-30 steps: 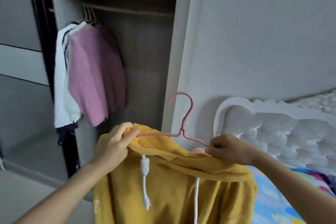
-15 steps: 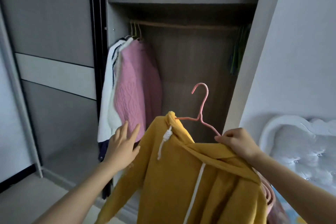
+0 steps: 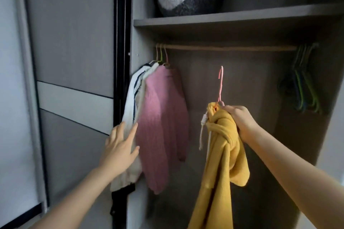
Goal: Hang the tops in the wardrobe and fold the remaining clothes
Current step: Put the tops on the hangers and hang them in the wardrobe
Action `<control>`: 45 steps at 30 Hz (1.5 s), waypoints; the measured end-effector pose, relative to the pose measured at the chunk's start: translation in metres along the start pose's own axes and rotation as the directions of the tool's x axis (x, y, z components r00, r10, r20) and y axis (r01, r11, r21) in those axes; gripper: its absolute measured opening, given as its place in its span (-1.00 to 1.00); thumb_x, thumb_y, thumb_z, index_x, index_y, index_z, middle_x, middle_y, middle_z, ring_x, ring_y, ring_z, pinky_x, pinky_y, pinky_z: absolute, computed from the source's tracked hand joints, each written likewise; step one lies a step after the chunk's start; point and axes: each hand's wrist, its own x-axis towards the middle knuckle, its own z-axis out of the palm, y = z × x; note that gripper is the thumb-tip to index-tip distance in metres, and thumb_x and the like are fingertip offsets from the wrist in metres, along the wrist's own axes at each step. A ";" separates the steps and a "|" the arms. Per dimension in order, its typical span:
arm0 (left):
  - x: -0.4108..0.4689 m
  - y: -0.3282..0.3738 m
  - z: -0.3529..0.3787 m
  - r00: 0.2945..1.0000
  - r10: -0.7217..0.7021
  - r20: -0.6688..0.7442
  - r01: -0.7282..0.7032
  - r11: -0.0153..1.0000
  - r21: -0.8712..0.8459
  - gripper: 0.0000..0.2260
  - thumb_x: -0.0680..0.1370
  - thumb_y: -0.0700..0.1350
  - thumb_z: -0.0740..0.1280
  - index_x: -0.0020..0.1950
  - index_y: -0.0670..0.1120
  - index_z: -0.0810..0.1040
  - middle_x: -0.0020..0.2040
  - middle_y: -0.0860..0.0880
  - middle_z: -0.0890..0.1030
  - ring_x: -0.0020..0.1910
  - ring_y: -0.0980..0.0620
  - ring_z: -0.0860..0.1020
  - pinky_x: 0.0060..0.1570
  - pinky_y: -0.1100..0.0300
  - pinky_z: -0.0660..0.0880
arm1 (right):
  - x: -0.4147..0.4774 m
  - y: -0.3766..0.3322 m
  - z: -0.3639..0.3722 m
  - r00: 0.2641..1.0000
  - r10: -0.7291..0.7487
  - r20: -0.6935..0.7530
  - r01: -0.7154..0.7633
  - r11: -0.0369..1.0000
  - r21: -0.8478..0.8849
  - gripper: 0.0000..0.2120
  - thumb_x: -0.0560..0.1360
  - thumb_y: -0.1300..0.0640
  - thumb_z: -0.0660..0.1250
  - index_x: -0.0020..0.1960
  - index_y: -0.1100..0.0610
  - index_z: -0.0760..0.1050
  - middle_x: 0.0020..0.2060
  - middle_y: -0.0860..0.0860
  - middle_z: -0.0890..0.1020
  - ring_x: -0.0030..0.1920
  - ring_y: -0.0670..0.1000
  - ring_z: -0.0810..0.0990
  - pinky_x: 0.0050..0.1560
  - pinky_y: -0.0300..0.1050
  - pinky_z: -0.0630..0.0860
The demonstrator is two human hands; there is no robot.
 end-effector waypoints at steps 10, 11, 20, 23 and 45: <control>0.196 -0.056 0.048 0.978 0.037 -0.206 -0.024 0.998 0.065 -0.37 0.25 -0.18 0.58 0.29 -0.22 0.49 0.26 -0.41 0.42 0.22 -0.45 0.40 -0.02 -0.36 0.43 | 0.177 -0.028 0.043 0.984 -0.140 -0.107 0.138 0.990 -0.022 -0.81 0.57 0.16 0.23 -0.08 0.25 0.54 -0.21 0.14 0.60 -0.21 0.05 0.58 -0.20 -0.13 0.53; 0.211 -0.060 0.050 0.970 0.035 -0.242 -0.020 0.998 0.064 -0.37 0.24 -0.19 0.59 0.27 -0.22 0.49 0.25 -0.42 0.42 0.21 -0.47 0.40 -0.05 -0.38 0.43 | 0.190 -0.033 0.046 0.982 -0.147 -0.120 0.144 0.989 -0.031 -0.82 0.58 0.17 0.22 -0.07 0.25 0.53 -0.22 0.13 0.59 -0.22 0.04 0.58 -0.23 -0.15 0.51; 0.328 -0.103 0.049 0.861 0.033 -0.508 -0.022 0.999 0.029 -0.44 0.40 -0.07 0.24 0.38 -0.21 0.35 0.43 -0.39 0.18 0.39 -0.40 0.14 0.15 -0.42 0.23 | 0.273 -0.069 0.082 0.956 -0.206 -0.211 0.180 0.974 -0.135 -0.83 0.55 0.20 0.26 -0.03 0.31 0.53 -0.21 0.14 0.60 -0.15 0.09 0.59 -0.01 0.02 0.56; 0.355 -0.118 0.057 0.838 0.080 -0.540 -0.056 0.997 0.061 -0.40 0.37 -0.06 0.23 0.40 -0.21 0.30 0.43 -0.38 0.19 0.39 -0.39 0.14 0.17 -0.42 0.22 | 0.286 -0.078 0.099 0.950 -0.212 -0.230 0.173 0.968 -0.180 -0.86 0.56 0.18 0.27 -0.07 0.27 0.48 -0.19 0.12 0.58 -0.12 0.08 0.57 0.00 -0.02 0.53; 0.385 -0.147 0.091 0.580 0.341 -0.740 -0.095 0.930 0.355 -0.58 0.50 -0.03 0.13 0.34 -0.09 0.39 0.38 -0.33 0.35 0.39 -0.37 0.15 0.17 -0.22 0.26 | 0.421 -0.063 0.225 0.950 -0.239 -0.199 0.149 0.912 -0.383 -0.73 0.53 0.22 0.29 -0.33 0.26 0.45 -0.32 0.09 0.50 -0.23 0.06 0.48 -0.20 -0.15 0.36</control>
